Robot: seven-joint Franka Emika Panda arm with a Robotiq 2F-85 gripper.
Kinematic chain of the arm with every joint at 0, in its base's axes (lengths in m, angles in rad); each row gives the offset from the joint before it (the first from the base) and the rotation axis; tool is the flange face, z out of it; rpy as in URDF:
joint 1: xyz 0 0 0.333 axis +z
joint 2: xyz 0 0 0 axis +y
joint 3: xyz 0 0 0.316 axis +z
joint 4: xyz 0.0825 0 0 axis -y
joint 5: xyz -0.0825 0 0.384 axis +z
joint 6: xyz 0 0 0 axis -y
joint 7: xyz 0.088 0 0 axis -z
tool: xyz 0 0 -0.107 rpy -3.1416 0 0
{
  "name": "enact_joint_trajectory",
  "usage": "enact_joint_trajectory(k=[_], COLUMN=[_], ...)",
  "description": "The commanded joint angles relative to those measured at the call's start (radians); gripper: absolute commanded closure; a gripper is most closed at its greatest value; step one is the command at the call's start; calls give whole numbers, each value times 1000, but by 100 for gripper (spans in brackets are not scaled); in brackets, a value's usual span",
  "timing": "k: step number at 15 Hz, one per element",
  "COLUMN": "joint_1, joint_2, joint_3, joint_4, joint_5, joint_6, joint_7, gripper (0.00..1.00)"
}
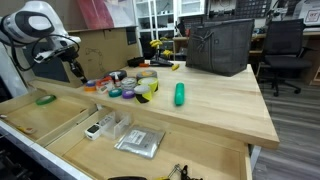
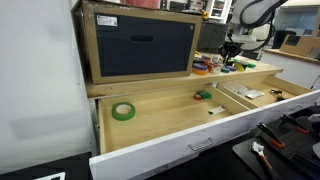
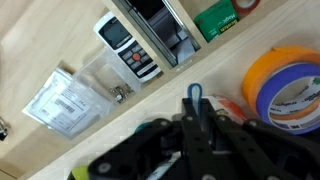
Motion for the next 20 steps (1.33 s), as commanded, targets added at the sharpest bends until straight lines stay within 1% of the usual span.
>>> enact_joint_trajectory(k=[1, 4, 7, 10, 13, 20], joint_1=[4, 13, 36, 70, 91, 90], joint_2=[59, 105, 151, 171, 176, 186], joint_3=[-19, -23, -17, -26, -29, -54], joint_4=[60, 56, 57, 66, 78, 96], joint_5=[23, 73, 123, 111, 106, 96], joint_6=[-39, -11, 16, 47, 66, 70], joint_7=[75, 130, 179, 234, 259, 272], gripper=[97, 97, 97, 97, 97, 97])
